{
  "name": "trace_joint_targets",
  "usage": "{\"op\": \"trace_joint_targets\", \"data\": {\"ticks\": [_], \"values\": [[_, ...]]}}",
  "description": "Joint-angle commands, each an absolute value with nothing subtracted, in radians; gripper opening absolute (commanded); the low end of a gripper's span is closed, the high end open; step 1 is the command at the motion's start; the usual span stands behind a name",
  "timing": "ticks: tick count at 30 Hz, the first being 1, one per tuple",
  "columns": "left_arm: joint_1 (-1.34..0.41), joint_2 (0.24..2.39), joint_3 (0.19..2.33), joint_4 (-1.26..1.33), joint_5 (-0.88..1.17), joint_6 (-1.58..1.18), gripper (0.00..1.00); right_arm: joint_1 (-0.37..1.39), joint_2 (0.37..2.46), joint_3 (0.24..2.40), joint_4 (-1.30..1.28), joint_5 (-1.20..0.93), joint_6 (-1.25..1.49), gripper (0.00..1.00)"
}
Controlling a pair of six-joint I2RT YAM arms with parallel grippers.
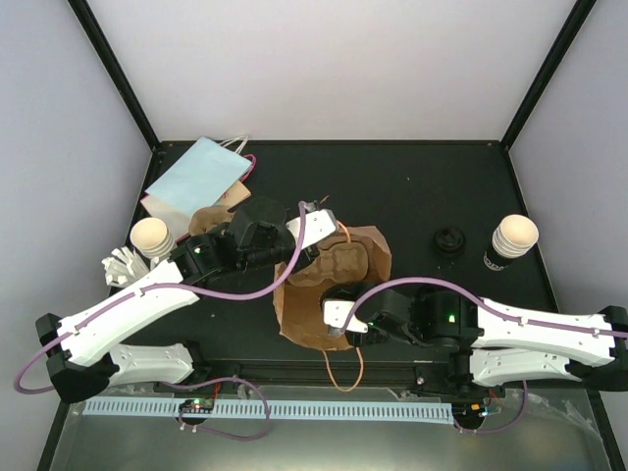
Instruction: Pack the takeout coffee
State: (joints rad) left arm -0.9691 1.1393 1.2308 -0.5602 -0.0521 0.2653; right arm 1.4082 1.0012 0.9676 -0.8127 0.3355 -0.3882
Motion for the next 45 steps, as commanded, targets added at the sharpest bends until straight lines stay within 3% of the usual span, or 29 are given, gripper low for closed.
{"op": "trace_joint_targets", "data": {"ticks": [1,7,24,45], "values": [[-0.973,1.157,1.314,-0.513,-0.103,0.32,0.02,1.417,1.005,0.946,-0.757,0.407,-0.43,0.51],[-0.974,1.165,1.307,-0.443,-0.133,0.405,0.02,1.414,1.026,0.884,-0.602,0.575,-0.487,0.5],[-1.013,1.076,1.144,-0.439,-0.096,0.323,0.01,1.424,1.095,0.759,-0.456,0.591,-0.559,0.48],[-1.077,1.077,1.172,-0.482,-0.118,0.3,0.02,1.433,1.045,0.732,-0.433,0.737,-0.568,0.47]]}}
